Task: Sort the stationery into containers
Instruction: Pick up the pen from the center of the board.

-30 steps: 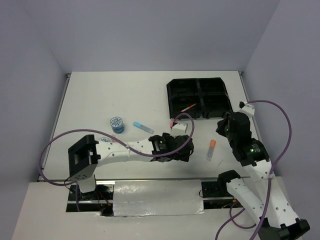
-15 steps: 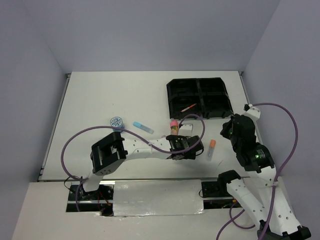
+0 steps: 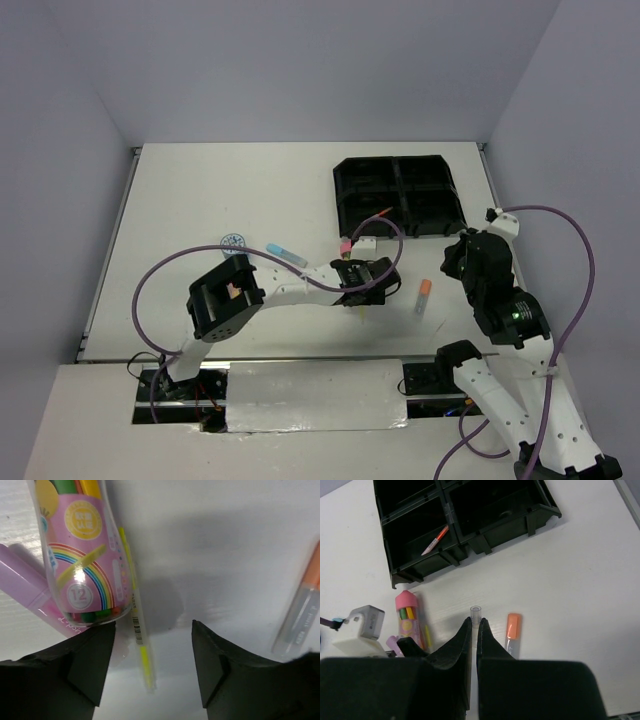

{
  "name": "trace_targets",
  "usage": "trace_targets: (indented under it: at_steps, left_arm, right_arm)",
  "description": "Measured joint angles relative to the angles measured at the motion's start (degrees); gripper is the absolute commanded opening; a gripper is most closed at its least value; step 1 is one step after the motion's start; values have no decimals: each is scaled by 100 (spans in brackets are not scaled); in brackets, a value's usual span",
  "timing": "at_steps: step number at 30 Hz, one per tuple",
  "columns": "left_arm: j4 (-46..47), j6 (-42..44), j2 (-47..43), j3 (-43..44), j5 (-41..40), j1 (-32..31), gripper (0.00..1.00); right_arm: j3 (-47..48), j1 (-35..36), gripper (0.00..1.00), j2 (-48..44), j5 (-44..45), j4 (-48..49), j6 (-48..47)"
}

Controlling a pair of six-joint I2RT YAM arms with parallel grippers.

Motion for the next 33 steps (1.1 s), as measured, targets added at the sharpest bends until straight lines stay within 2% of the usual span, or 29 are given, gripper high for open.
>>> trace_targets:
  at_steps: [8,12,27,31,33]
  left_arm:
    - [-26,-48,201,42,9,-13,70]
    - [-96,-87,260,136,-11,-13,63]
    - [-688,-437,564,590,-378,-190,52]
    - [-739,-498,586,590,-492,-280,46]
    - [-758,-505,610,612,-549,-330,38]
  right_arm:
    - [-4,0,0,35,-72,7,-66]
    - [-7,0,0,59,-125,9,-103]
    - [-7,0,0,-50,-133,7,-120]
    - [-7,0,0,-122,-131,0,-120]
    - [-7,0,0,-175,-133,0,-120]
